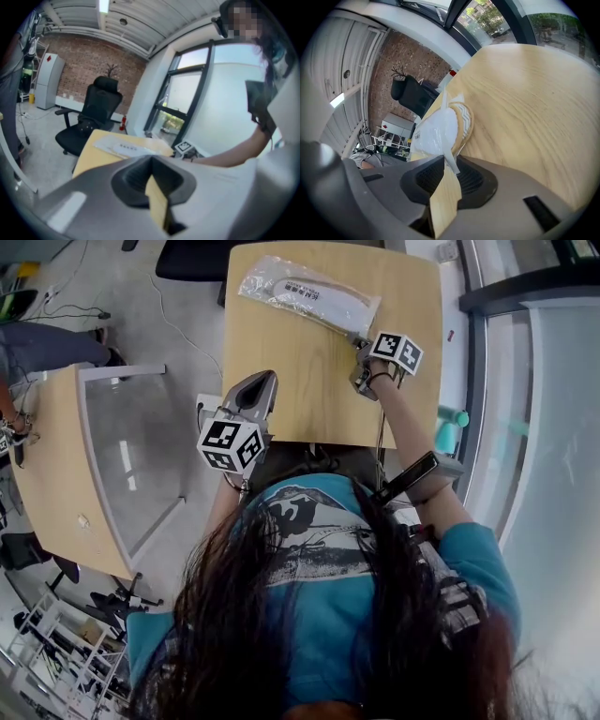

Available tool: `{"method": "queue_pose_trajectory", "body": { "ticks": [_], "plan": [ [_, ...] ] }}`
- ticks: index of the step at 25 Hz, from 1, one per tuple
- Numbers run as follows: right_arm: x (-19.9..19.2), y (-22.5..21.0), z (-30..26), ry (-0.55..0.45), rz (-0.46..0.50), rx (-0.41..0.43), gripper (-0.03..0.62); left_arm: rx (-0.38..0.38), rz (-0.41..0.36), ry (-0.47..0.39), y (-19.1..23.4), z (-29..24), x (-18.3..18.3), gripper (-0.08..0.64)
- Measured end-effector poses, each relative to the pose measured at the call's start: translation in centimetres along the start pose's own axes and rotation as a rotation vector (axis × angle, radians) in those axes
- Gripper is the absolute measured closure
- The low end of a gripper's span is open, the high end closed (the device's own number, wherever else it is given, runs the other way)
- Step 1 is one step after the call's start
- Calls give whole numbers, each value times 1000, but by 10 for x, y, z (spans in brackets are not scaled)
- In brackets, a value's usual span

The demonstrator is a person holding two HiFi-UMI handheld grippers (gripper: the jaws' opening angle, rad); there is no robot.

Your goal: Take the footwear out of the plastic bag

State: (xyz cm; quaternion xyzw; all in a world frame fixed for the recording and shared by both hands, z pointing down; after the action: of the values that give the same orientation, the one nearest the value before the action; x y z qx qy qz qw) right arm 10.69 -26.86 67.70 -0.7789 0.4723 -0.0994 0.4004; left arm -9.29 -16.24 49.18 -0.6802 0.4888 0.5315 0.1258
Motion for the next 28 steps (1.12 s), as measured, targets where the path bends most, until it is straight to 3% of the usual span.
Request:
{"method": "queue_pose_trajectory", "body": {
  "ticks": [6,11,12,19,28],
  "plan": [
    [-6,19,9,-11,-51,102,538,10,76,-29,6,8,-4,555],
    [-20,39,32,-6,-34,212,551,-8,184,-62,6,3,-10,547],
    [-25,43,38,-3,-26,228,552,-22,205,-64,5,1,-12,504],
    [-57,71,84,15,37,357,561,-158,404,-49,-7,-15,-33,404],
    [-87,95,124,24,75,415,566,-310,721,-34,-2,-39,-62,286]
  ]
}}
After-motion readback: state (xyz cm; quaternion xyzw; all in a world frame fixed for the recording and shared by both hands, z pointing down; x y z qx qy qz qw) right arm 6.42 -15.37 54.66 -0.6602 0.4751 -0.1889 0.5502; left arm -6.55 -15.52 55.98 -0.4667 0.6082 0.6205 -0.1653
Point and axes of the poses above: the fingertips, and each gripper's own axes: z backward along the fingers, y to its left, x out of its top, the point moved 1 cm from there along z, backward along the fingers, and after that the axes turned 1 degree about -x, right-handed, at the moved point
